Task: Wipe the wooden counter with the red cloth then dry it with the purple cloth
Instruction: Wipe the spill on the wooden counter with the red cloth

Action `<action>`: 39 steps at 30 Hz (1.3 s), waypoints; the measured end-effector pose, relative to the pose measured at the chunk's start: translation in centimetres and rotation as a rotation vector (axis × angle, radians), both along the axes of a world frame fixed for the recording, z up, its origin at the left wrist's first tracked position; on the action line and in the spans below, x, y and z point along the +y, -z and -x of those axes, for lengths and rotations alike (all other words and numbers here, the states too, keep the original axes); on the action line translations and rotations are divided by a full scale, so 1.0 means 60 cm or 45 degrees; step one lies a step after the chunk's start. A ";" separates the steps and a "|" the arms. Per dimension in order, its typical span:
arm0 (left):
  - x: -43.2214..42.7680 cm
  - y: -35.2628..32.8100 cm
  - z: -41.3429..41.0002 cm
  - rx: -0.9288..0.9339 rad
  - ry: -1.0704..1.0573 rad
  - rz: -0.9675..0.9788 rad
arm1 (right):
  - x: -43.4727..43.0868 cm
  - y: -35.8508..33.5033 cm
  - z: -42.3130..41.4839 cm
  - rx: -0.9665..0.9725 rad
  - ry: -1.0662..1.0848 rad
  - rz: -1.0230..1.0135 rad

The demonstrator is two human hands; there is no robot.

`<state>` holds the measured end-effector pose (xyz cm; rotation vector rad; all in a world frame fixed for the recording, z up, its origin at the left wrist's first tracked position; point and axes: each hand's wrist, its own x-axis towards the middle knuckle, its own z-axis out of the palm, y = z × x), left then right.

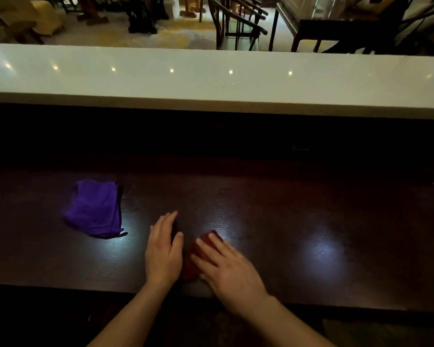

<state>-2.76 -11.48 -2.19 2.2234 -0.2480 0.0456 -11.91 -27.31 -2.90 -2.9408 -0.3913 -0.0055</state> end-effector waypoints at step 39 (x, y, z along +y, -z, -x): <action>0.107 0.017 -0.039 -0.033 0.137 -0.847 | -0.066 -0.006 -0.260 0.033 0.507 0.020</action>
